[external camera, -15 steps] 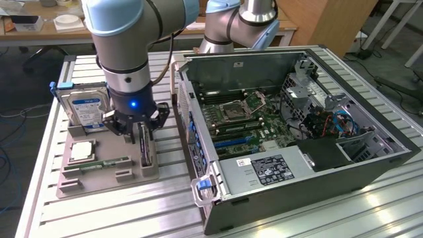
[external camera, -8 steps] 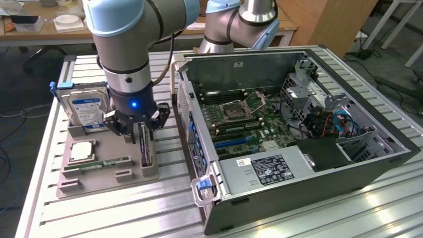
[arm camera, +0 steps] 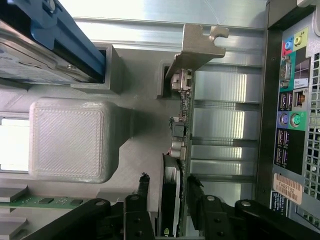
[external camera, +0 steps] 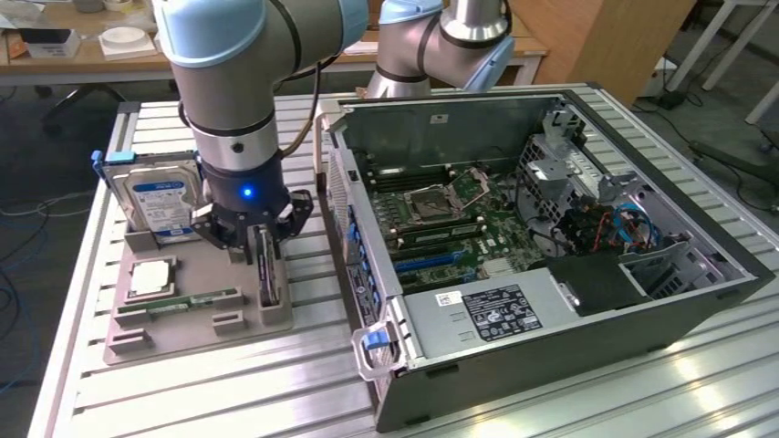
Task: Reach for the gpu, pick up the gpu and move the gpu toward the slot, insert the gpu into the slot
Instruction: 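Pick up the gpu and move the gpu toward the slot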
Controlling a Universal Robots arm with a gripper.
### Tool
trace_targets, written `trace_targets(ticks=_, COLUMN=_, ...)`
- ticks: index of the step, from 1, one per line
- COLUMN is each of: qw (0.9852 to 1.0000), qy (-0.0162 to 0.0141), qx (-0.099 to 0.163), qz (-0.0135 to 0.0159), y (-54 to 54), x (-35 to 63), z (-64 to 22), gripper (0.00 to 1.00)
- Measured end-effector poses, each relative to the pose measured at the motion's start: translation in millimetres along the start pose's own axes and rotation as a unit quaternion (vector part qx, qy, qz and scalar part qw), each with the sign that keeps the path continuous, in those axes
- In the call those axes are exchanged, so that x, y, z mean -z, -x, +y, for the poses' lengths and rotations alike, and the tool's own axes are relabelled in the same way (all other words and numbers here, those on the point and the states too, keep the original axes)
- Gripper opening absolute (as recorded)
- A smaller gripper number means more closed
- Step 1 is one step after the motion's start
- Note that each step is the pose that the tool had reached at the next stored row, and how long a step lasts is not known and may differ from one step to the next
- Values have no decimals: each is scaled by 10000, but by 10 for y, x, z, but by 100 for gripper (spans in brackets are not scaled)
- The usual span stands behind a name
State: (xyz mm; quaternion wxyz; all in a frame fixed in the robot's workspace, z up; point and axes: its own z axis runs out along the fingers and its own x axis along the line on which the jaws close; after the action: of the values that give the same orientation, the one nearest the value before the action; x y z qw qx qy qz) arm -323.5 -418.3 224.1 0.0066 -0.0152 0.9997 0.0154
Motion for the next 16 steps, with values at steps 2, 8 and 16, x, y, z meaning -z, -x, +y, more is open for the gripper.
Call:
trace_targets(ticks=2, qw=10000, qy=0, qx=0, qz=0, y=0, x=0, z=0, gripper=39)
trace_targets(ticks=8, qw=10000, qy=0, qx=1, qz=0, y=1, x=0, z=-6, gripper=39)
trace_targets(ticks=16, qw=10000, qy=-3, qx=-1, qz=0, y=0, x=0, z=-20, gripper=39)
